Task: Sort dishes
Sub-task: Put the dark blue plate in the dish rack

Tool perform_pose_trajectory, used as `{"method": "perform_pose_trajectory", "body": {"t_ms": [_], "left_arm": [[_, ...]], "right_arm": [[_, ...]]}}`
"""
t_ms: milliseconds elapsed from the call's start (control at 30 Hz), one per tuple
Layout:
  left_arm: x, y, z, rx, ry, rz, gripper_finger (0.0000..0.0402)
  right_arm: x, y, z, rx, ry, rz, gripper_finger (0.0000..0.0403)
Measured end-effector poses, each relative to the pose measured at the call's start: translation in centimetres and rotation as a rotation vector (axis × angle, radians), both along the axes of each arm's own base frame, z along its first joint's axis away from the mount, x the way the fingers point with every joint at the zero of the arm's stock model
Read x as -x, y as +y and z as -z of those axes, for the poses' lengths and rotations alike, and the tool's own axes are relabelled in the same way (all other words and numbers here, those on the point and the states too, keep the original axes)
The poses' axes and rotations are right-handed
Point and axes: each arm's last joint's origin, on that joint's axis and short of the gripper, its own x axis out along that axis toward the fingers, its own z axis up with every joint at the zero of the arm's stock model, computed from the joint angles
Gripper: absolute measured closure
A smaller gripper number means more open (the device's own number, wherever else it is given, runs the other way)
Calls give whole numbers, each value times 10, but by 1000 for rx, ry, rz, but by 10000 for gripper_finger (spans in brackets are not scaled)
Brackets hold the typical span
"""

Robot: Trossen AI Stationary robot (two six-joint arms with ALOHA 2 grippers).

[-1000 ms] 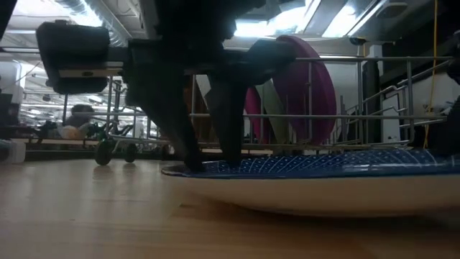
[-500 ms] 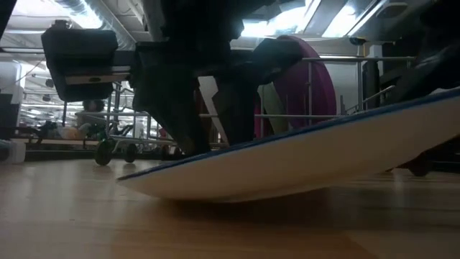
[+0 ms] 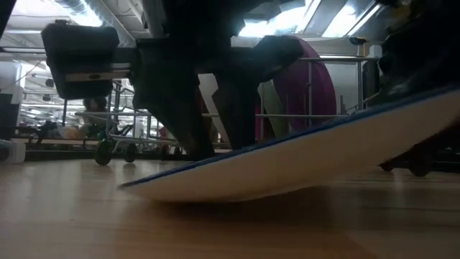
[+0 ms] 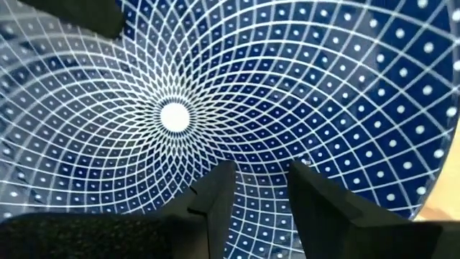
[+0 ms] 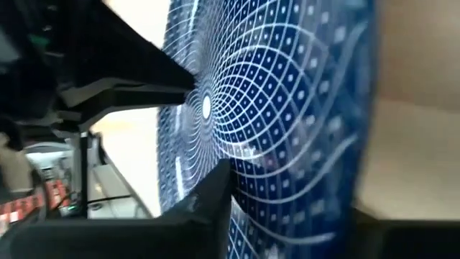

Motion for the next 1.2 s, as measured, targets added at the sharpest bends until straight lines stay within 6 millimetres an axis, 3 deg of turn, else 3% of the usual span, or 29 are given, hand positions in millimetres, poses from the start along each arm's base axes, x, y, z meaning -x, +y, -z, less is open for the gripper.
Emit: {"method": "perform_pose_trajectory", "body": {"t_ms": [100,333,567,967,1200], "left_arm": [[1,-1,-1,-4,-6,-1,277],[0,-7,-4,17,-22,-26,277],[6,-13,-31,64,-77,-12,277],[30,-4,-114,111,-241,-50,277],[65,13,-183,142,-386,-120,277]], "right_arm": [[1,5,-5,-32,-27,-6,350],[3,11,-6,-54,-46,-23,352],[4,22,-18,-78,-55,-81,356],[6,18,-61,5,-186,-112,358],[13,8,-92,137,-268,-114,358]]}}
